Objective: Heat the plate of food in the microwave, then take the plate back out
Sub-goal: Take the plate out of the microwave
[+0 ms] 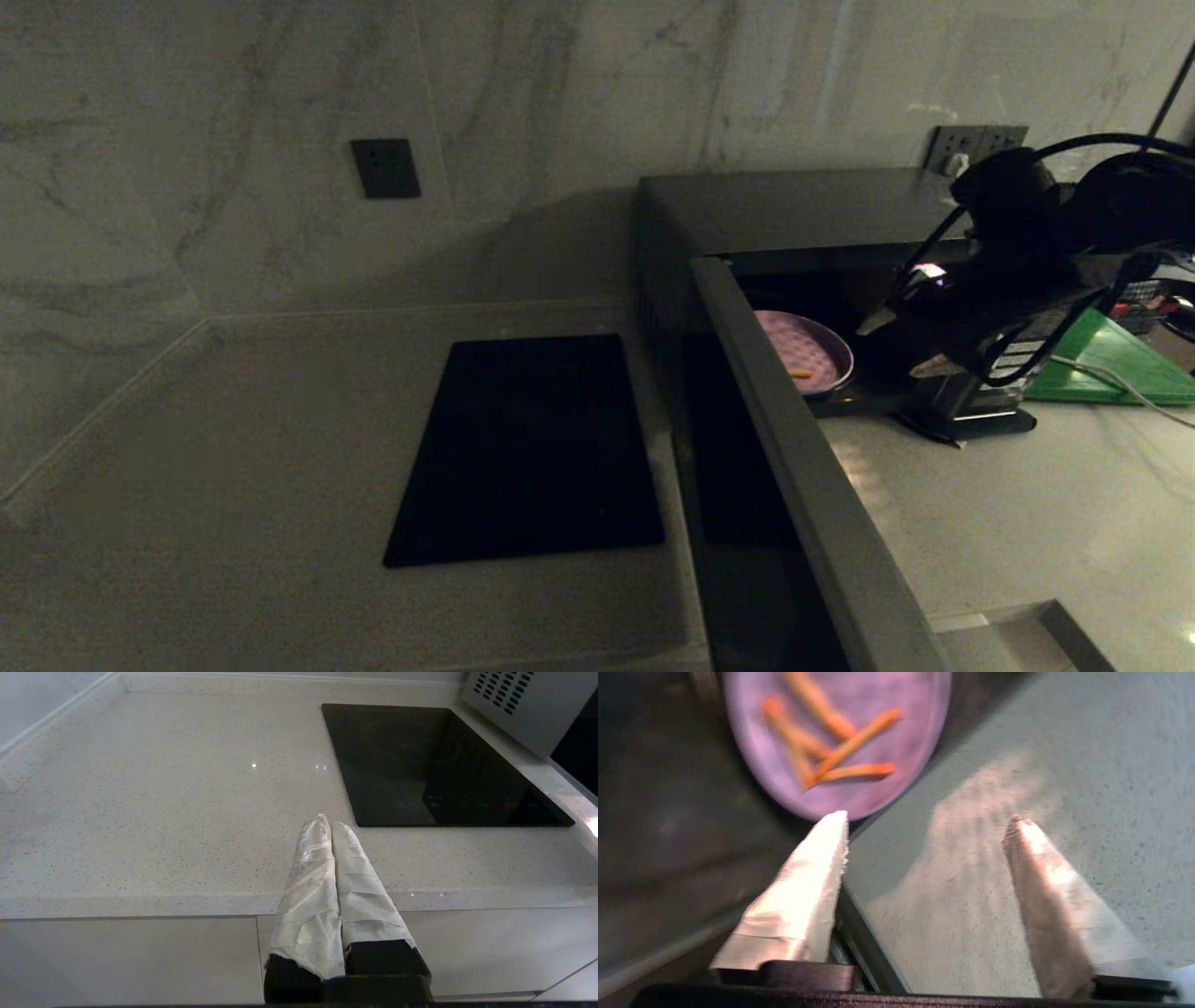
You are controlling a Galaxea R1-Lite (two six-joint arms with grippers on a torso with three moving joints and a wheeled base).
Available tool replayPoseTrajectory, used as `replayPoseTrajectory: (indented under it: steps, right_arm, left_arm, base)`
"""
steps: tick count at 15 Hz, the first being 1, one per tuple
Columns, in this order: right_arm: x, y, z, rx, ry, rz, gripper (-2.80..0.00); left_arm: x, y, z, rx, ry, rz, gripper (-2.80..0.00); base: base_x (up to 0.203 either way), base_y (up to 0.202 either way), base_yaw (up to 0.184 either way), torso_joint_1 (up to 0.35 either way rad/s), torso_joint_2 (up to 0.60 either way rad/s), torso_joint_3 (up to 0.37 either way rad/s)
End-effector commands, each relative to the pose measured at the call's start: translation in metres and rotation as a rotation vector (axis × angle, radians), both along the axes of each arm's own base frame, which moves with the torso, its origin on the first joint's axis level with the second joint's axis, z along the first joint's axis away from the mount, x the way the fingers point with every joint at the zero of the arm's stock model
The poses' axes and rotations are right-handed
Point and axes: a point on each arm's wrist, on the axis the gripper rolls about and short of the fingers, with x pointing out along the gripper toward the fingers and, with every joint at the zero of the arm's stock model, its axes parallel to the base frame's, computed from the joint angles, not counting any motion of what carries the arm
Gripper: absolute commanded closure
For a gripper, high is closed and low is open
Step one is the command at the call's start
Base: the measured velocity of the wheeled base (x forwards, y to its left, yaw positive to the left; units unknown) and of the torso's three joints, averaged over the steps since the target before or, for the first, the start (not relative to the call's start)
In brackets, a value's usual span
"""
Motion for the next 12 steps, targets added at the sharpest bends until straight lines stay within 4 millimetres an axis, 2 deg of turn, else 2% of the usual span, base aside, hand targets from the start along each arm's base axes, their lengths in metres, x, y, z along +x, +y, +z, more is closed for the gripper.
replayPoseTrajectory:
  steps: [1,4,8,10,12]
  right_arm:
    - [0.016,-0.004,-0.027,0.022,0.064,-0.042,-2.8]
    - [0.028,-0.004,-0.028,-0.027,-0.012,-0.089,-2.8]
    - [0.038,0.015,-0.036,-0.003,-0.048,-0.185,-2.8]
    - [0.039,0.027,-0.038,0.022,-0.045,-0.187,-2.8]
    - [0.043,0.03,-0.045,0.029,-0.04,-0.189,-2.8]
  left_arm:
    - [0.0,0.0,0.0,0.0,0.001,0.001,0.0]
    - [0.0,0.0,0.0,0.0,0.001,0.001,0.0]
    - [0.0,0.0,0.0,0.0,0.001,0.001,0.0]
    - [0.0,0.0,0.0,0.0,0.001,0.001,0.0]
    - [0.0,0.0,0.0,0.0,0.001,0.001,0.0]
  base:
    - [0.0,0.0,0.0,0.0,0.0,0.0]
    - [0.0,0.0,0.0,0.0,0.0,0.0]
    - [0.0,0.0,0.0,0.0,0.0,0.0]
    - [0.0,0.0,0.0,0.0,0.0,0.0]
    - [0.0,0.0,0.0,0.0,0.0,0.0]
